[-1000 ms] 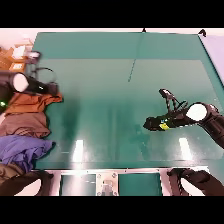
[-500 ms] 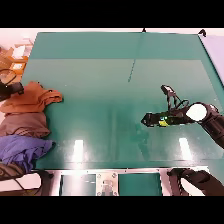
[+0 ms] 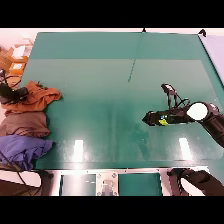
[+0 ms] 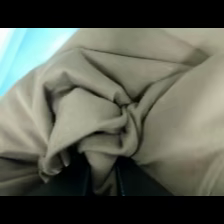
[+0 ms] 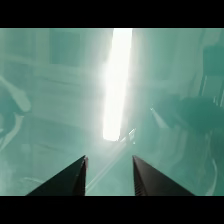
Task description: Fold the shirts.
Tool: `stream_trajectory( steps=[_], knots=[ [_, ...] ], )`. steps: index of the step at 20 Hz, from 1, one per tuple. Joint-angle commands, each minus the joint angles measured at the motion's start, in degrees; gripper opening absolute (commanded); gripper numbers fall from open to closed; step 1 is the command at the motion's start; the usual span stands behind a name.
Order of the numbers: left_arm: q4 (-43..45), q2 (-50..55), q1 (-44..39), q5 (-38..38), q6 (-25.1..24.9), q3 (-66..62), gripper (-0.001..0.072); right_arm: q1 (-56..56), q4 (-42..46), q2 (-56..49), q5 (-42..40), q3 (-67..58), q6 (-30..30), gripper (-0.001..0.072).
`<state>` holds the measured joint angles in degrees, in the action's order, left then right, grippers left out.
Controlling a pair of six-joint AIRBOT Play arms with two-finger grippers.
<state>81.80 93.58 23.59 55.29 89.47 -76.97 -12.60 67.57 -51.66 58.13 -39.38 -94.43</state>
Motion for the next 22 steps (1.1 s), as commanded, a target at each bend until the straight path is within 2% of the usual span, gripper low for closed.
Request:
stream_trajectory(
  steps=[1,5,7,10,15,16,17,18,20,21,22],
  knots=[
    [-11.8,0.3,-2.6,9.5,-4.7,-10.9,0.0026,0.3,-0.1,0.0,0.5,-1.5,0.0,0.0289],
    [-14.7,0.2,-16.2,20.1,-5.3,-25.5,0.0026,8.7,-0.1,0.0,5.3,-4.4,0.0,0.0288],
    [-16.9,-0.5,-24.7,21.4,-3.3,-27.6,0.0026,14.3,-0.1,0.0,7.1,-4.5,0.3,0.0289],
    [-17.7,-0.1,-37.3,20.4,-1.8,-27.1,0.0026,21.0,-0.1,0.0,8.0,-4.5,1.8,0.0289],
    [-18.0,3.5,-53.5,10.5,-1.9,-24.3,0.0030,23.9,-0.1,0.0,8.0,-4.5,1.9,0.0295],
    [-17.9,4.7,-55.5,9.3,-2.0,-24.1,0.0196,23.9,-0.5,0.0,8.0,-4.5,1.9,0.0300],
    [-18.0,6.0,-57.0,8.4,-2.0,-24.1,0.0572,23.9,-1.0,0.0,8.0,-4.5,1.9,0.0360],
    [-18.0,6.4,-57.4,8.2,-1.9,-24.2,0.0644,23.9,-1.2,0.0,8.0,-4.5,1.9,0.0426],
    [-17.8,6.4,-55.2,11.1,-2.0,-25.5,0.0644,23.9,-1.4,0.0,8.0,-4.5,1.9,0.0433],
    [-17.6,6.3,-52.5,15.2,-2.1,-27.6,0.0644,23.8,-2.3,0.0,8.0,-4.5,1.9,0.0434],
    [-17.0,6.3,-49.2,19.9,-2.1,-30.0,0.0644,23.5,-3.3,0.0,8.0,-4.4,2.0,0.0466]
  ],
)
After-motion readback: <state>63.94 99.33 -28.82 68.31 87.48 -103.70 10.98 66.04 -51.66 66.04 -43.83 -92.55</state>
